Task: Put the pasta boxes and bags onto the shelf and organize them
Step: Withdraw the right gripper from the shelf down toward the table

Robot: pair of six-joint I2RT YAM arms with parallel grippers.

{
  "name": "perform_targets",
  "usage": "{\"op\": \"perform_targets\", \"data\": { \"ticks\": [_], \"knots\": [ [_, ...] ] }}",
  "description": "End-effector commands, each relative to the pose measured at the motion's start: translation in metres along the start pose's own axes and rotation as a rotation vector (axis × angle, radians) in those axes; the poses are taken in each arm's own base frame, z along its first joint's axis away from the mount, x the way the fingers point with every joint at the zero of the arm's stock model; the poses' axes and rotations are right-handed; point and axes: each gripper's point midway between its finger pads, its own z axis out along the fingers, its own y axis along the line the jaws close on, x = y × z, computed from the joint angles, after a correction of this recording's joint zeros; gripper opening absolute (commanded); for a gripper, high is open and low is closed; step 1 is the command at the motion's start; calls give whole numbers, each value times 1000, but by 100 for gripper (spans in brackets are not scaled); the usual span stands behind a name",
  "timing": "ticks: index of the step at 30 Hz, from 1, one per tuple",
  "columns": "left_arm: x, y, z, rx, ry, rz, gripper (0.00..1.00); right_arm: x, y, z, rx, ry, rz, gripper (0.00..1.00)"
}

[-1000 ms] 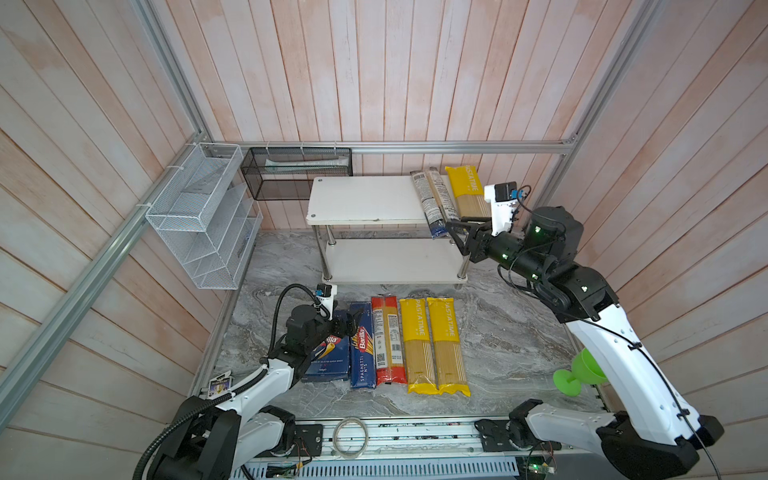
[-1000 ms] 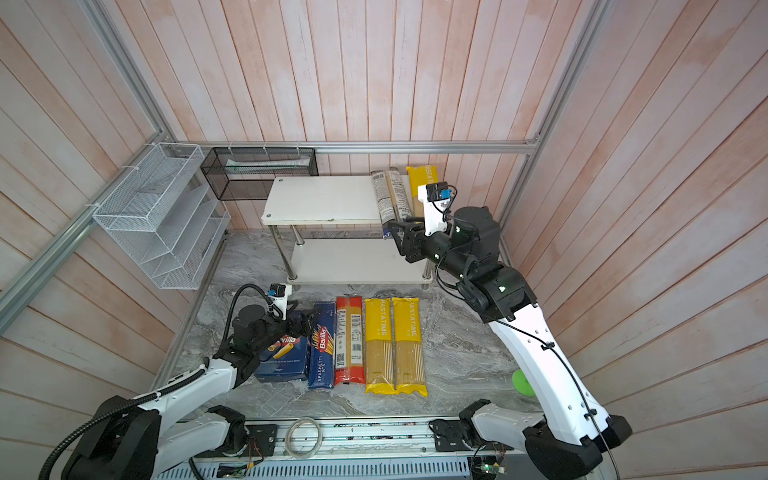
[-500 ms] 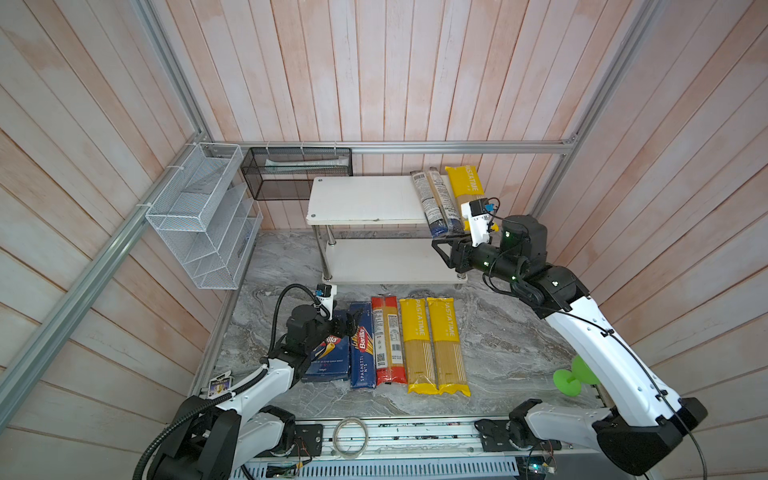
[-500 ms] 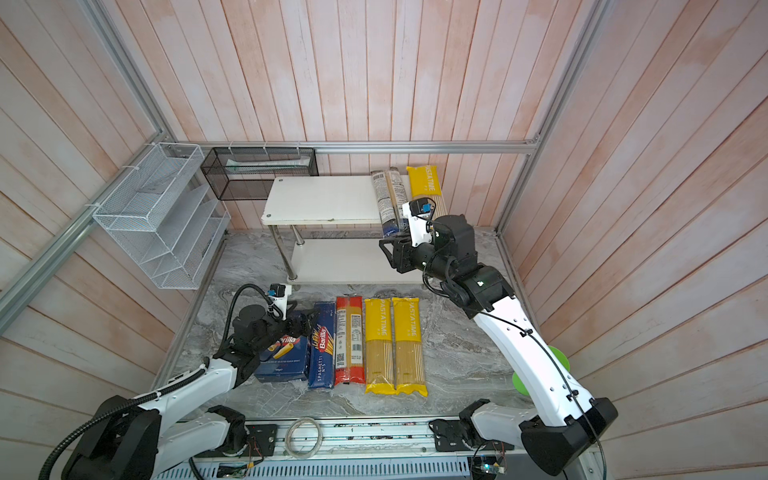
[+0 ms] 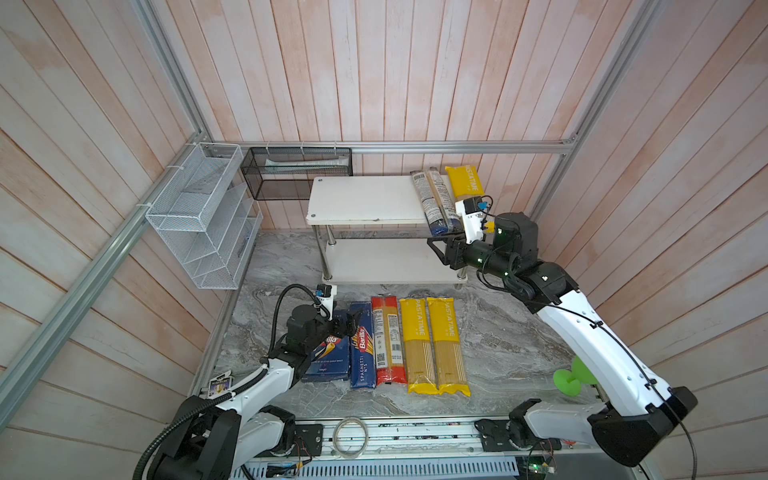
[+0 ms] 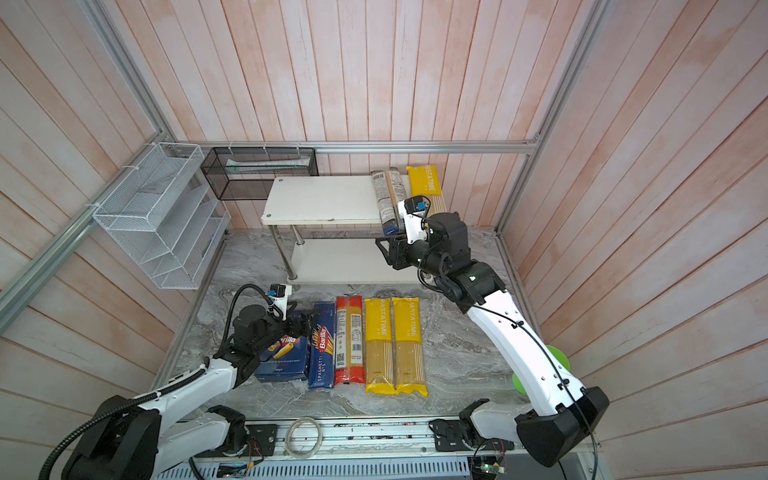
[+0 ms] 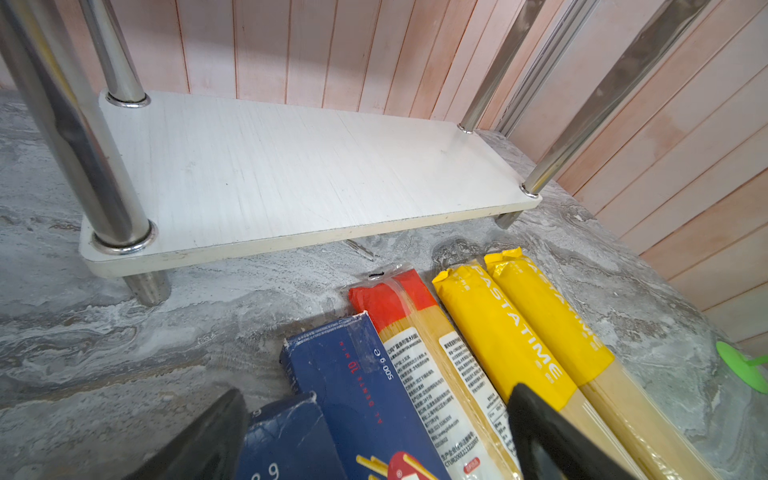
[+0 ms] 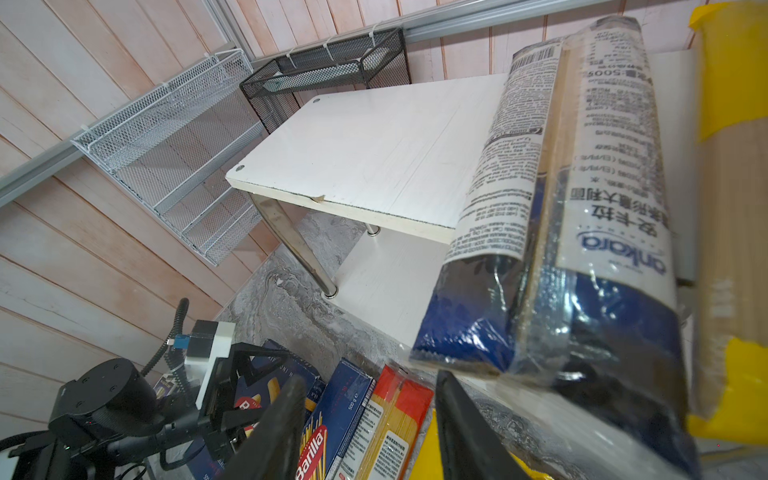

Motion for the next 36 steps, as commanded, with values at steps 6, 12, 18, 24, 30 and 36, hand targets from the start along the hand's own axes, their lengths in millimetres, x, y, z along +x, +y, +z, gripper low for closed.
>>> {"op": "perform_targets", "data": {
  "ticks": [6, 12, 18, 24, 30, 36],
  "knots": [
    [-11, -2, 0, -2, -20, 21, 100, -2, 0, 14, -31, 0, 5, 50],
    [-11, -1, 0, -6, -20, 22, 100, 0, -1, 25, -40, 13, 10, 50],
    [-11, -1, 0, -6, -20, 21, 100, -3, 6, 22, -73, 8, 2, 50],
    [-11, -1, 0, -5, -20, 20, 100, -9, 21, 6, -122, -14, -25, 50],
    [-12, 0, -1, -13, -27, 26, 100, 5, 21, -10, -111, -8, -62, 50],
    [-20, -5, -8, 1, -69, 40, 100, 51, 5, -17, -59, 65, -29, 51]
  ]
}}
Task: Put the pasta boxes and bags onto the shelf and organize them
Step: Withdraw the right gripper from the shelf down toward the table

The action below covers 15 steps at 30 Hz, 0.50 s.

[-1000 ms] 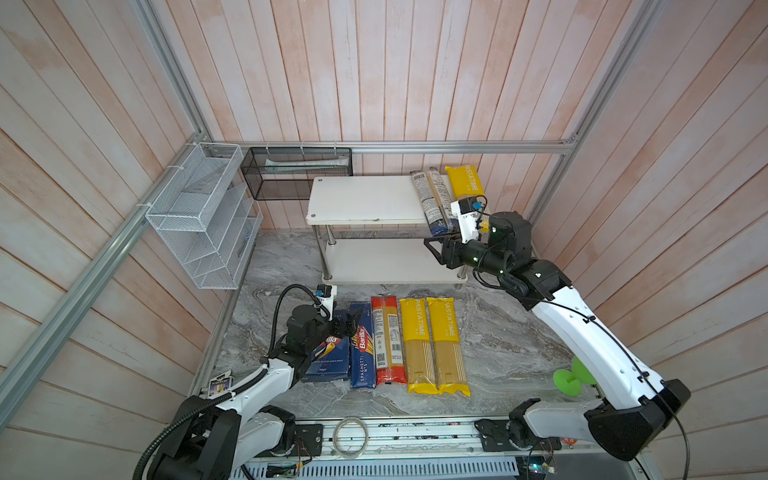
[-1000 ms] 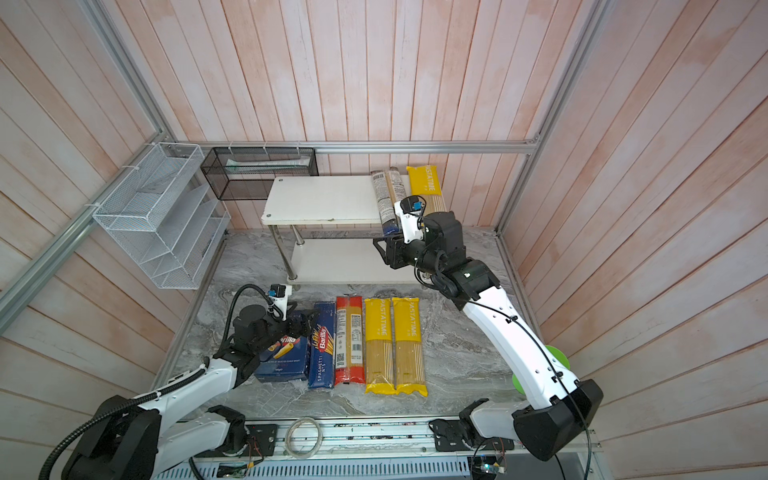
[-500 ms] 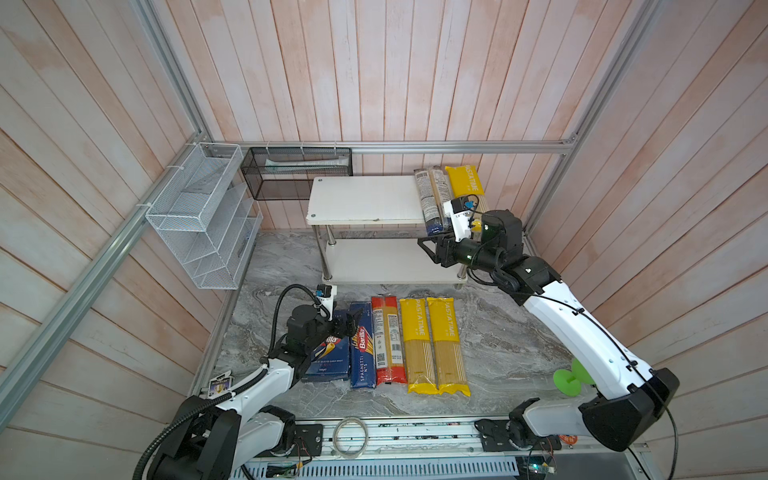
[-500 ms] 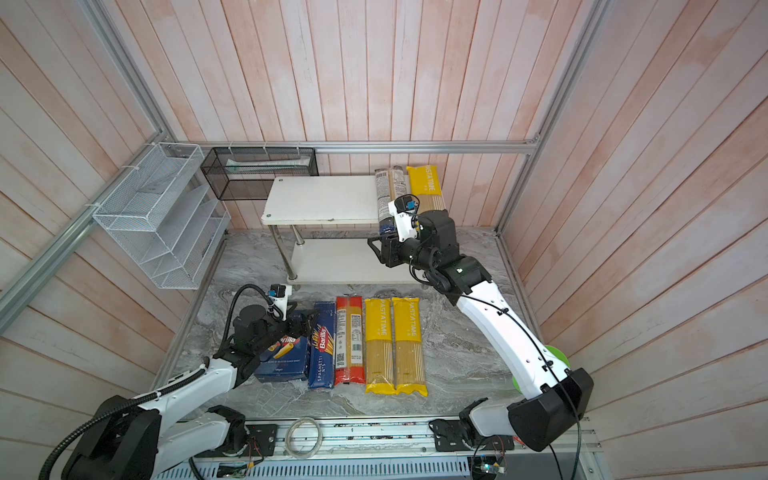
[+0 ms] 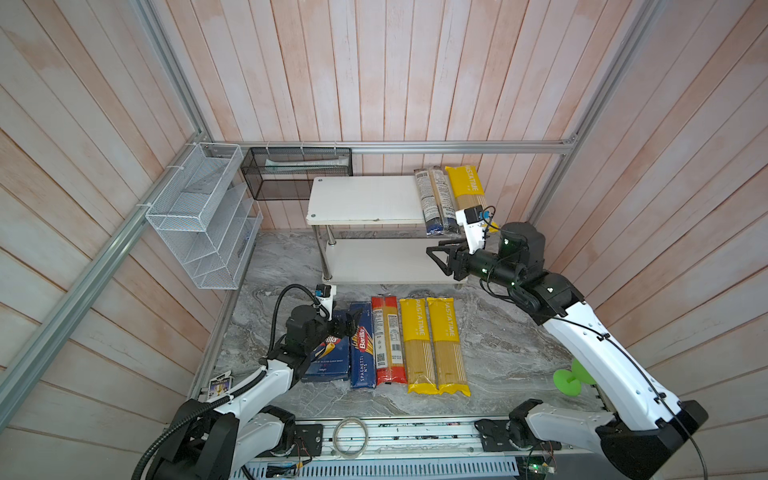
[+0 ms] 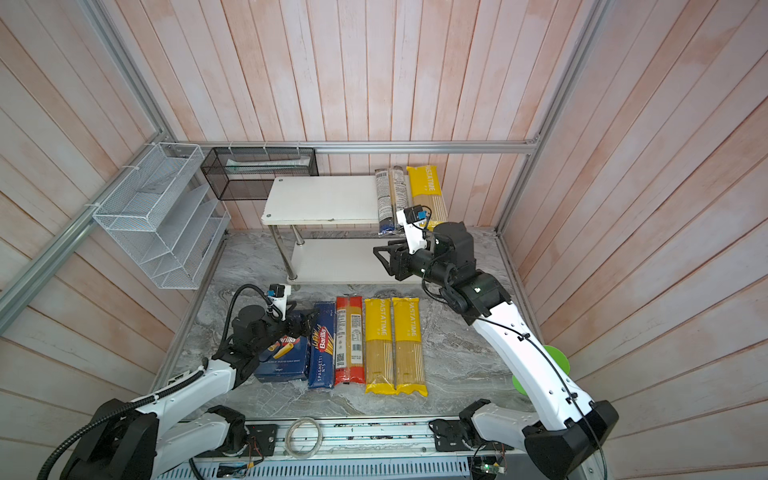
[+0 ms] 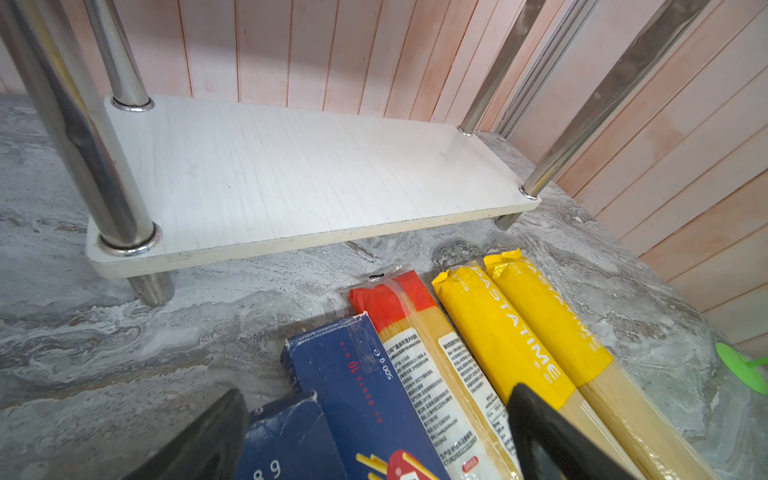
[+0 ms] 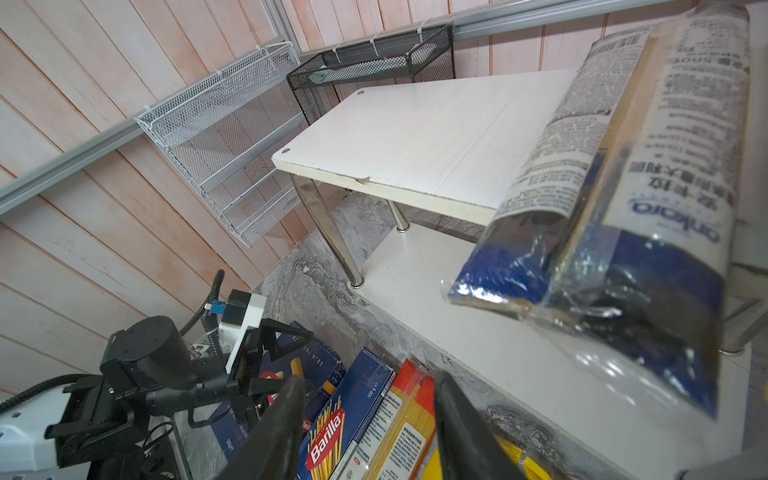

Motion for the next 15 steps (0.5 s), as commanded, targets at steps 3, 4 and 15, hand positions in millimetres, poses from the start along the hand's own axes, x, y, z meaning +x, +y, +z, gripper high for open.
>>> {"op": "perform_targets", "data": {
  "ticks": [3, 4, 15],
  "knots": [
    [-24, 1, -6, -38, -64, 63, 100, 51, -28, -1, 118, 55, 74, 51],
    [-28, 0, -7, -44, -49, 80, 100, 59, -31, -2, 128, 69, 85, 50],
    [-22, 8, -44, -130, -70, 81, 100, 184, -62, -7, 261, 247, 197, 54]
  ]
}}
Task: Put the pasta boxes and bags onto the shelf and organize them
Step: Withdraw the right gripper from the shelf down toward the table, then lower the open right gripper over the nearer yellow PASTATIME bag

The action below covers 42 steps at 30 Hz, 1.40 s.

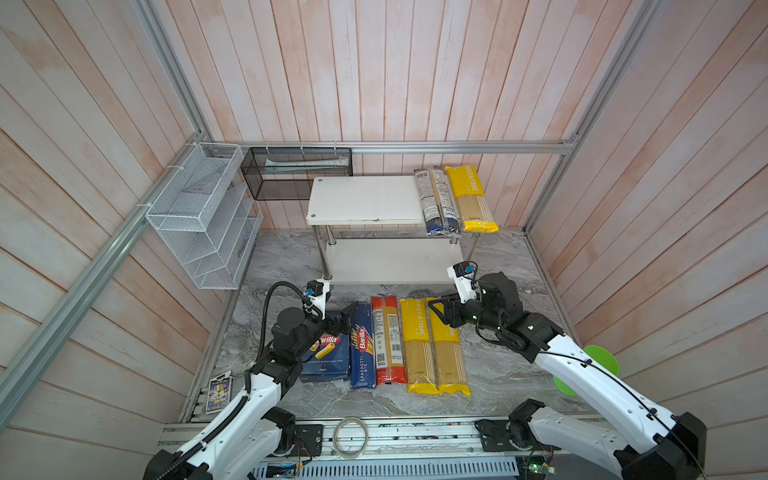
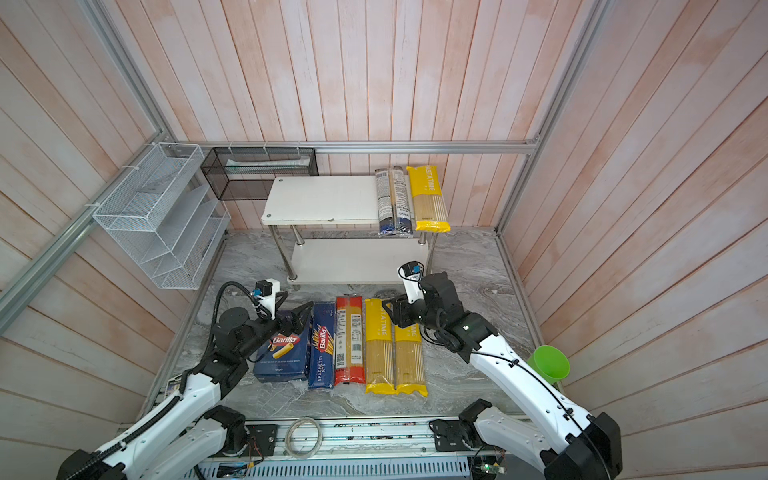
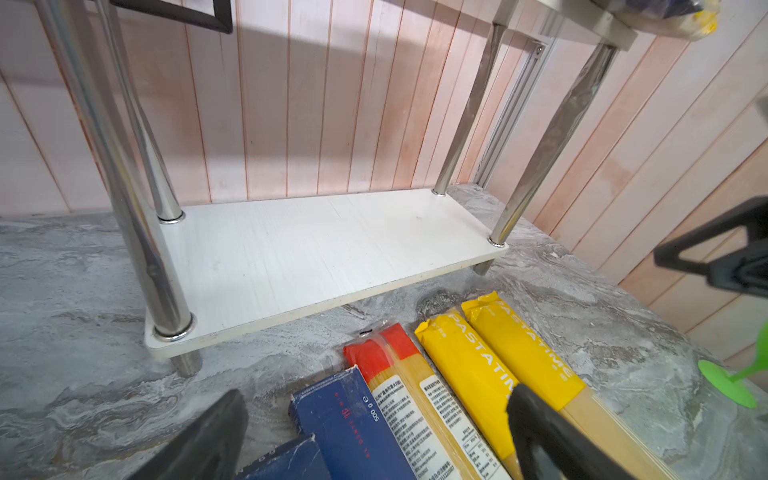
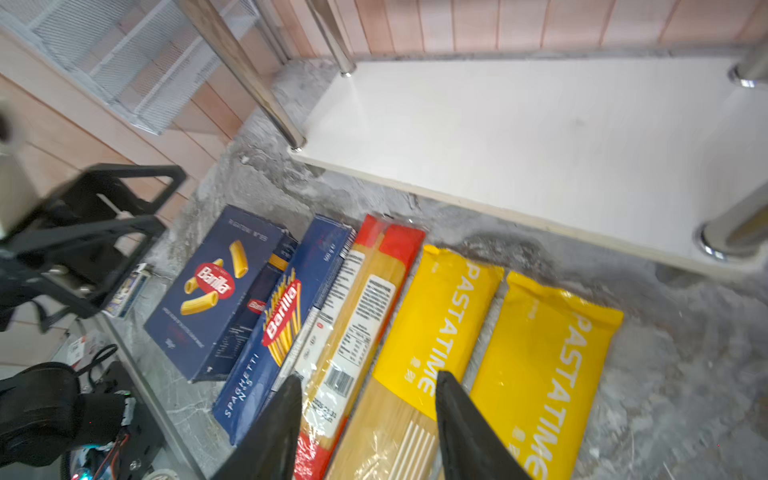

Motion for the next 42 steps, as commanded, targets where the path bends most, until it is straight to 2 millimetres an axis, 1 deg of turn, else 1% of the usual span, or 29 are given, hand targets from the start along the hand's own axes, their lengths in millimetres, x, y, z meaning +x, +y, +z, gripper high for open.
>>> {"op": "perform_targets", "data": {
  "ticks": [1, 3, 4, 6, 8, 12, 15, 18, 22, 26, 29, 33, 35, 39, 40, 41, 42],
  "knots": [
    [29, 20, -11, -115, 73, -4, 100, 31, -24, 1, 81, 13, 78, 54],
    [24, 16, -18, -101, 62, -13, 100, 48, -31, 1, 93, 17, 111, 54],
    [25, 17, -21, -110, 54, -17, 100, 55, -37, 1, 111, 12, 131, 54],
    [32, 22, -26, -137, 52, -16, 100, 66, -48, 2, 150, 3, 163, 55],
    [36, 25, -29, -158, 64, -20, 100, 71, -52, 4, 160, 5, 173, 56],
    [38, 22, -29, -141, 76, -5, 100, 82, -58, 11, 196, 59, 203, 58],
    [41, 19, -26, -118, 90, -2, 100, 90, -60, 14, 214, 102, 219, 62],
    [42, 20, -24, -124, 100, -5, 100, 98, -66, 12, 270, 129, 218, 68],
    [42, 16, -23, -96, 101, 4, 100, 112, -75, 10, 333, 153, 229, 68],
    [39, 16, -29, -101, 70, 5, 100, 131, -81, 6, 387, 213, 254, 73],
    [37, 16, -32, -106, 57, 3, 100, 137, -82, 6, 408, 249, 262, 76],
    [40, 18, -28, -111, 79, 0, 100, 134, -79, 6, 423, 252, 246, 84],
    [42, 16, -25, -101, 95, 2, 100, 135, -78, 7, 426, 254, 240, 86],
    [41, 13, -25, -81, 91, 8, 100, 145, -81, 14, 426, 263, 237, 89],
    [40, 13, -26, -81, 85, 9, 100, 148, -82, 15, 429, 270, 236, 95],
    [40, 13, -27, -85, 80, 9, 100, 152, -84, 18, 431, 279, 233, 98],
    [39, 13, -28, -87, 75, 9, 100, 153, -85, 20, 434, 287, 230, 98]
  ]
}}
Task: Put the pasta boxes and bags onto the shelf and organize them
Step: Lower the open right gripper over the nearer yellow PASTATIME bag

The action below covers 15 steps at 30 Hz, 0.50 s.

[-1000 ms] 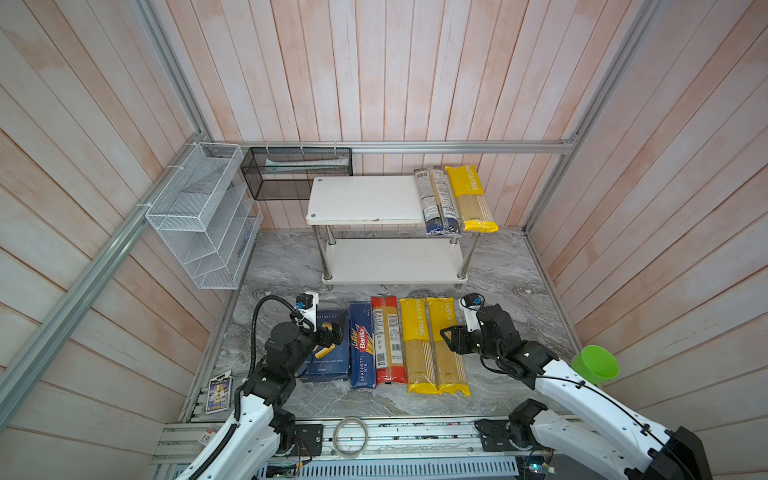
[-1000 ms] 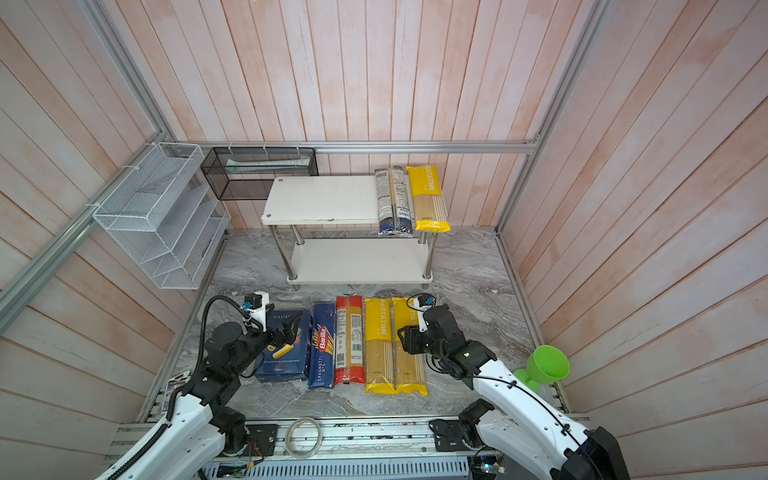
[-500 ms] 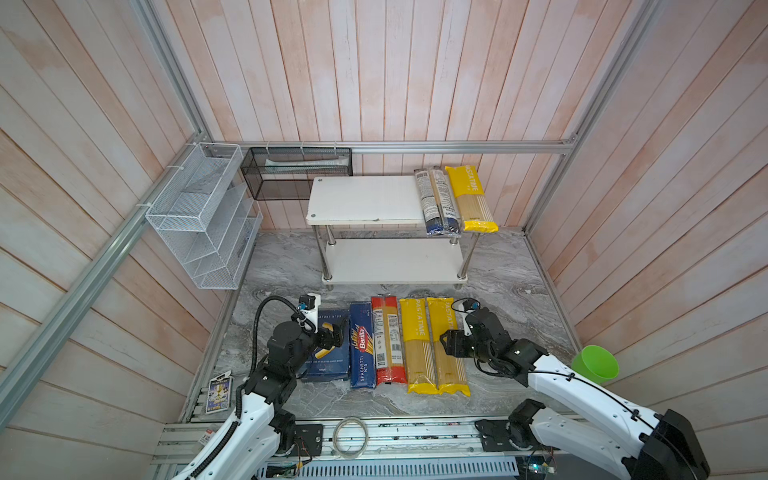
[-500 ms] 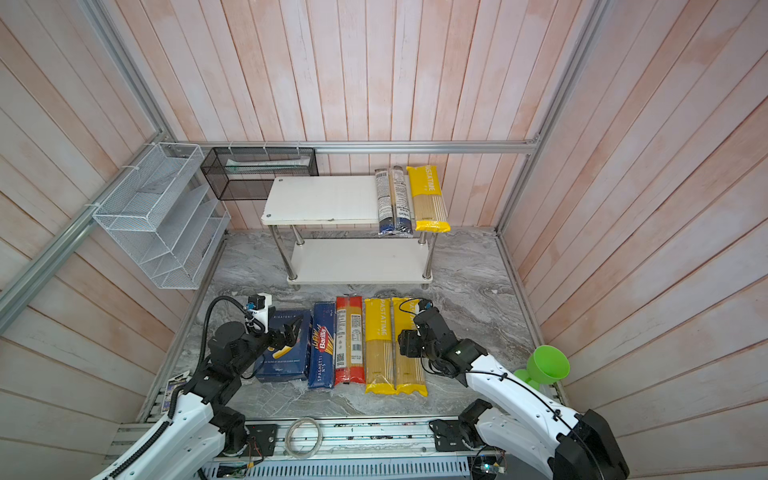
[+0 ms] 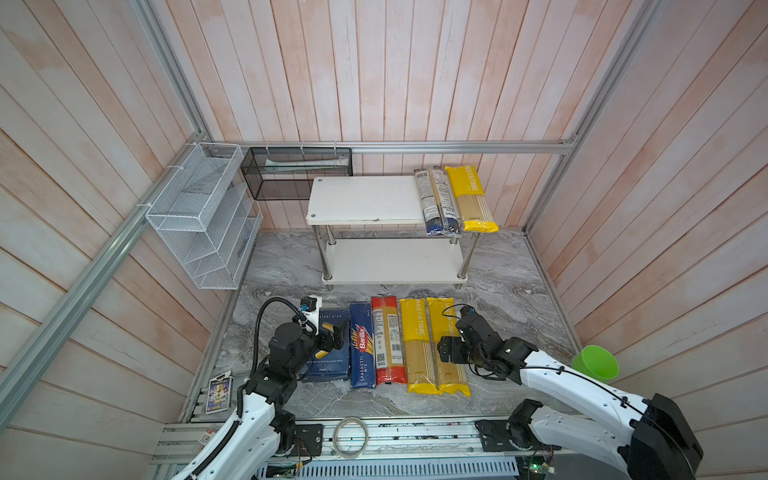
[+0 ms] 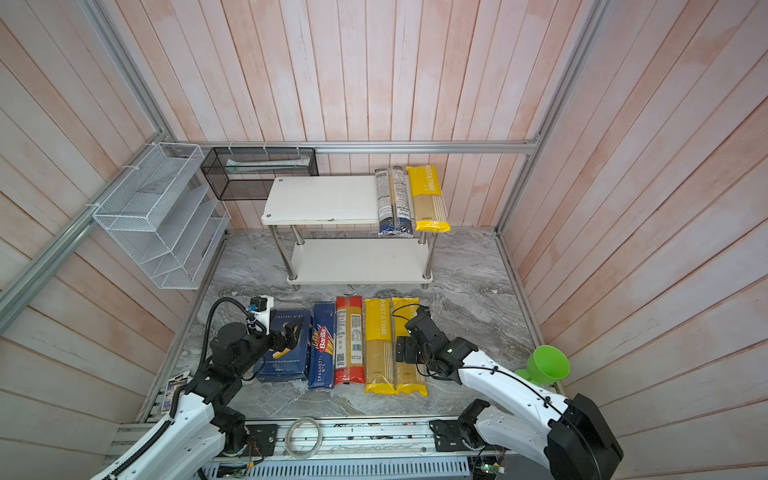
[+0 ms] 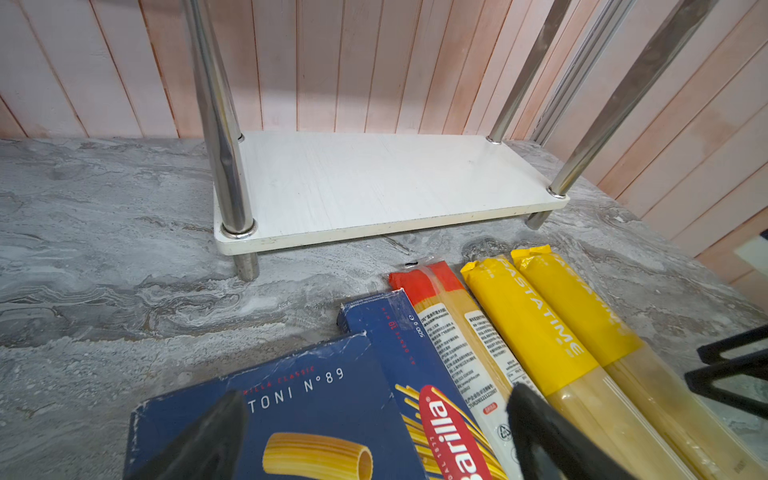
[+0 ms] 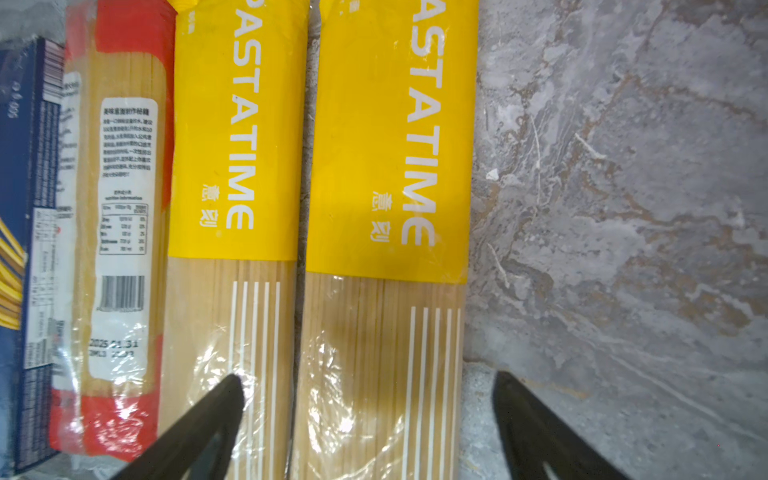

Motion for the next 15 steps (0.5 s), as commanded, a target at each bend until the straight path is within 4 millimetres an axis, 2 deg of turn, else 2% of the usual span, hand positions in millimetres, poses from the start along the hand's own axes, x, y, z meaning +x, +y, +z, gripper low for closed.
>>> {"op": "perform_targets", "data": {
  "ticks": [1, 6, 10, 15],
  "knots": [
    [-6, -4, -4, 17, -29, 20, 100, 5, -5, 10, 34, 11, -6, 98],
    [-4, -3, -1, 16, -15, 18, 100, -1, -6, 15, 70, 10, -27, 98],
    [-3, -4, 2, 22, 3, 19, 100, 6, -8, 24, 83, 41, -25, 98],
    [-5, -5, -2, 23, -18, 20, 100, 12, 3, 36, 25, 72, -30, 98]
  ]
}}
